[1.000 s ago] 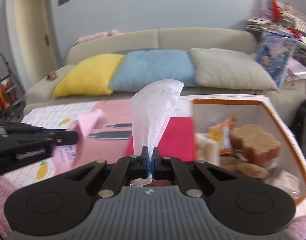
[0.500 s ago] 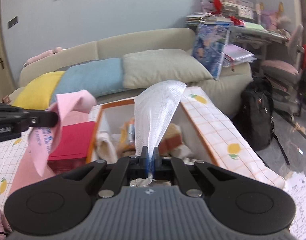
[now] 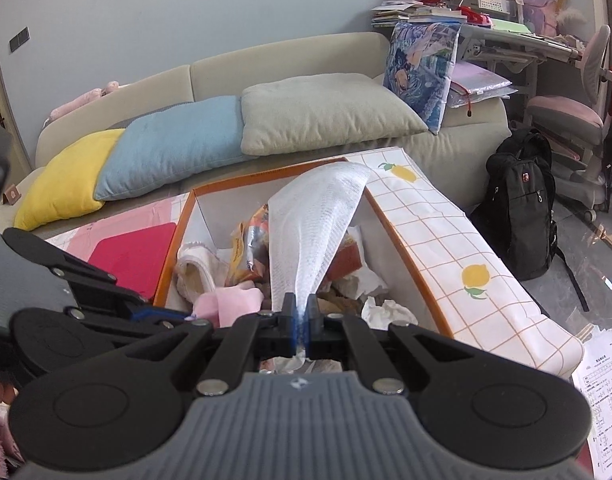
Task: Organize soft objects
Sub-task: 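Carry the pink cloth and mesh bag over the white box, then open both grippers to drop the cloth and mesh bag into the box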
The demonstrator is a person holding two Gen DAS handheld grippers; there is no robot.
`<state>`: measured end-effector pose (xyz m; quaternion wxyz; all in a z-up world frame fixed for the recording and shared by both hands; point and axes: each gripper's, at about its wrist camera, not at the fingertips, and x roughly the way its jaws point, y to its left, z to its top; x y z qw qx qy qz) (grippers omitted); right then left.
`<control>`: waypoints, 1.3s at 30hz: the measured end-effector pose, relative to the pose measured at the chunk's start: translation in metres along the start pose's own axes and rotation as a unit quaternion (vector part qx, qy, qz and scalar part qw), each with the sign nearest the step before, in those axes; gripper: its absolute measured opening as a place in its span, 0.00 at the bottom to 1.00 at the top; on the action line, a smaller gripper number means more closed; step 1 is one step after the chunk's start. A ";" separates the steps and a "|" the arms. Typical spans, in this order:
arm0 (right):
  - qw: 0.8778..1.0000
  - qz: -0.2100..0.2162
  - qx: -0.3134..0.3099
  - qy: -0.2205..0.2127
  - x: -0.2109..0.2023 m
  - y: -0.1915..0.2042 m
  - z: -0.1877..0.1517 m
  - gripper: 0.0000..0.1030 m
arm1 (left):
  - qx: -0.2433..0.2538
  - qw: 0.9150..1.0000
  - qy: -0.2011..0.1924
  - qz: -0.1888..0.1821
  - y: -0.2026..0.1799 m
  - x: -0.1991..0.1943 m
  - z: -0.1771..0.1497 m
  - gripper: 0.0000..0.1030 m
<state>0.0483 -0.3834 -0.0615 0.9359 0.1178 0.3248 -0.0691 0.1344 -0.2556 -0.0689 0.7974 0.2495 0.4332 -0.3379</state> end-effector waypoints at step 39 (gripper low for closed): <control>0.961 -0.019 -0.087 0.260 0.088 0.052 0.007 0.12 | -0.226 0.966 -0.119 -0.019 0.100 -0.081 -0.060 0.55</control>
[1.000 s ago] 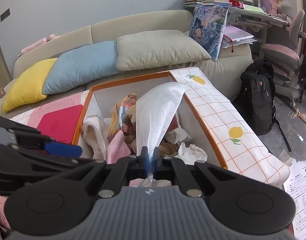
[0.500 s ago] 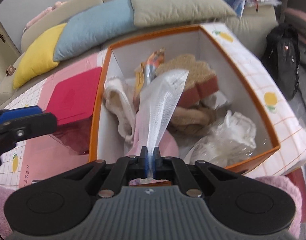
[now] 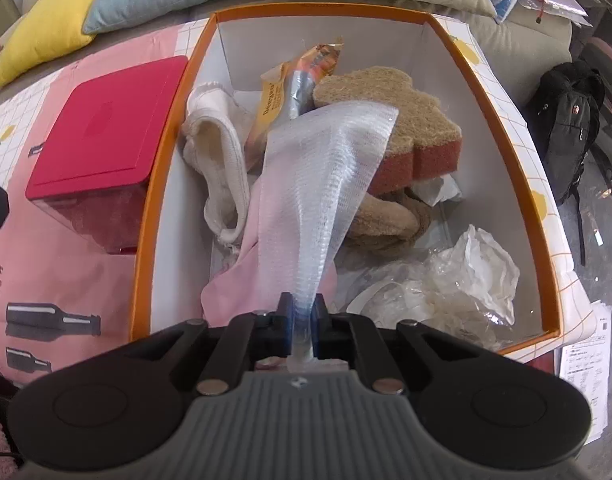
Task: Organize soft objects
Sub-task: 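Open both grippers to drop the cloth and mesh bag into the box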
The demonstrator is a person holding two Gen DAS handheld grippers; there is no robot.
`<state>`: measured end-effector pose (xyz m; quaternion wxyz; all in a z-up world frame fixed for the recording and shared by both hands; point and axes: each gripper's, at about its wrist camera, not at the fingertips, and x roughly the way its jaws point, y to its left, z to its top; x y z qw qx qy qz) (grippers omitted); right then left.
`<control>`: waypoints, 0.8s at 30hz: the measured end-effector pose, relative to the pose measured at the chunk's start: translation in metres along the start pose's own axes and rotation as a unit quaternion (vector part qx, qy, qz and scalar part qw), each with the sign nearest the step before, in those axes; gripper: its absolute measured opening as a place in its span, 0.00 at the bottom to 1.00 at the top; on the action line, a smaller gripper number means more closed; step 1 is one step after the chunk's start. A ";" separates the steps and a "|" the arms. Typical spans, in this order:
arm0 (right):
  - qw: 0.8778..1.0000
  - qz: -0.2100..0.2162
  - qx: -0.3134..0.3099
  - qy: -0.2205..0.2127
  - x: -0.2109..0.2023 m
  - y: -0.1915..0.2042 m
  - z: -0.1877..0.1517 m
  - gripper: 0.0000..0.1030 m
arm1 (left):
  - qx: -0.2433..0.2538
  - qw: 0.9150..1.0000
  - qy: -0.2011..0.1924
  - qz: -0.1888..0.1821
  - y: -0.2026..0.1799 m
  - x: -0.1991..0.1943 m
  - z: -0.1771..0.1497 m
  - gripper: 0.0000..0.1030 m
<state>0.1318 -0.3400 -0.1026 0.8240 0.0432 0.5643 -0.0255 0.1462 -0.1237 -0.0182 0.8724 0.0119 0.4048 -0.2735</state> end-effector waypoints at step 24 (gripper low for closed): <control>0.978 0.003 -0.062 -0.201 -0.149 0.028 -0.008 0.87 | 0.005 0.992 -0.124 0.035 -0.007 -0.097 0.010 0.56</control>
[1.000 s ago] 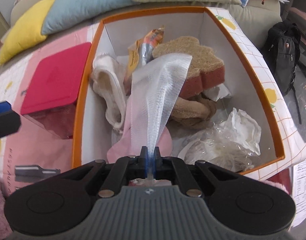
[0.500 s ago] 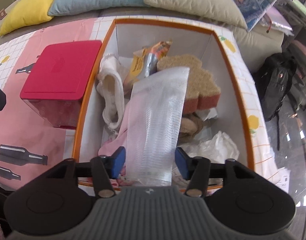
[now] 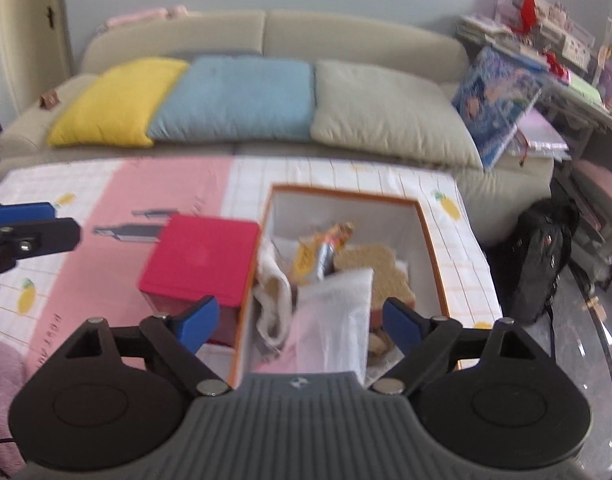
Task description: Organize soft objects
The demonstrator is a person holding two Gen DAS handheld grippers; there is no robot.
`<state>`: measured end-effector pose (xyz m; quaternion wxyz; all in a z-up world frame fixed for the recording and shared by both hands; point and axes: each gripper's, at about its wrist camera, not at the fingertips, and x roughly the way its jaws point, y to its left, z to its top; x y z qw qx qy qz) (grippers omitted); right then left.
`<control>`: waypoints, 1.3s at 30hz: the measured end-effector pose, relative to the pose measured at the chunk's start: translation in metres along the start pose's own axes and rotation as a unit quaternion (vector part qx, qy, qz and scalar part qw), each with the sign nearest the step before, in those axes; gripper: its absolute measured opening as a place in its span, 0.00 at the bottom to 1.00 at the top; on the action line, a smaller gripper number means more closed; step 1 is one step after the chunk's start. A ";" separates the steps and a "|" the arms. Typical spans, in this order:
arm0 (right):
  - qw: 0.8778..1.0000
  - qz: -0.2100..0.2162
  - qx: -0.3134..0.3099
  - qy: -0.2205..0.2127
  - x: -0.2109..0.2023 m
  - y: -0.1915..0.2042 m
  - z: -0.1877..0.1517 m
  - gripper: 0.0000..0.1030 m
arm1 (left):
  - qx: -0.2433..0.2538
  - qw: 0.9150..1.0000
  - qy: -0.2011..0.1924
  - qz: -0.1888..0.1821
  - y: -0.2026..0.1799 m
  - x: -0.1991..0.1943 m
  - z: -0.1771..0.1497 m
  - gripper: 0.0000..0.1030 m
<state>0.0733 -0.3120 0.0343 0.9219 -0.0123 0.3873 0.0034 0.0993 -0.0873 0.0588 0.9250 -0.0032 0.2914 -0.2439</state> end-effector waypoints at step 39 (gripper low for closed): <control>0.991 -0.051 0.072 -0.097 -0.056 0.071 -0.077 0.97 | 0.021 0.991 -0.007 0.130 -0.005 -0.044 -0.072 1.00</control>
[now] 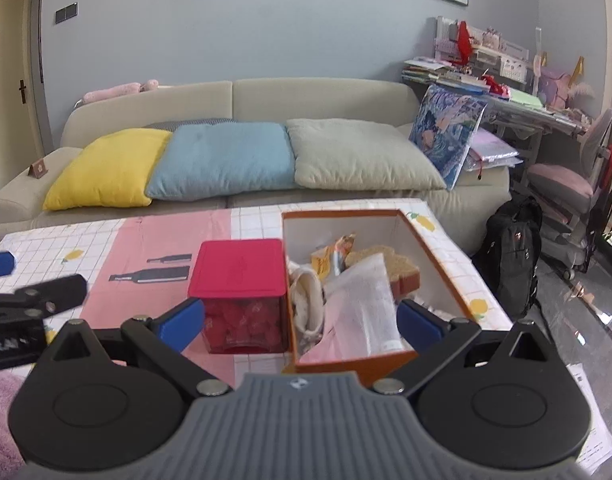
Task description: Organize soft objects
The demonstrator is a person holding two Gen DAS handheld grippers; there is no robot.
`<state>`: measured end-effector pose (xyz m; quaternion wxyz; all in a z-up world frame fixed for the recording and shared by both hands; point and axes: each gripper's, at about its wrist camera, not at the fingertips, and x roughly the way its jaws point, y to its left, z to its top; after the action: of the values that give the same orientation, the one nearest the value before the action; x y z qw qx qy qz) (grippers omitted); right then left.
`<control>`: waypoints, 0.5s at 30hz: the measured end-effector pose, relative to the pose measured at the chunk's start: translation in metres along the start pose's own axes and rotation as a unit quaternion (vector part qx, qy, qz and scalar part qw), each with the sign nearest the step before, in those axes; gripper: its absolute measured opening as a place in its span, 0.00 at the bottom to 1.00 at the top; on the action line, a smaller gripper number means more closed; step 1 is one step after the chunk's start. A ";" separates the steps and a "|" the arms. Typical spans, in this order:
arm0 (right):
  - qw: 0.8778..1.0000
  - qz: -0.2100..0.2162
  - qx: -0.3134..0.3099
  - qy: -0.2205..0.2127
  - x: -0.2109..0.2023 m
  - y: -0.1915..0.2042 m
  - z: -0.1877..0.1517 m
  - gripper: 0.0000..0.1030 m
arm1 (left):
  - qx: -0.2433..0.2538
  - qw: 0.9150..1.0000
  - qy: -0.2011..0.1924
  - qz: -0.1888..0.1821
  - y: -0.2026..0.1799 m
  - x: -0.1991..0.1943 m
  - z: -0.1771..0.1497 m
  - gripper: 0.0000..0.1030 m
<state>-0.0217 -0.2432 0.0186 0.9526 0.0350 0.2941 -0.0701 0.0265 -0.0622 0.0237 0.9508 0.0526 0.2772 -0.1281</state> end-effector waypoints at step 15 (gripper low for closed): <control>0.999 -0.003 0.000 0.036 0.014 0.006 -0.009 0.97 | -0.032 0.997 0.055 0.041 0.015 0.007 -0.015 1.00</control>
<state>-0.0143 -0.2374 0.0031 0.9411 0.0368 0.3283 -0.0718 0.0286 -0.0469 0.0081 0.9398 0.0405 0.3303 -0.0770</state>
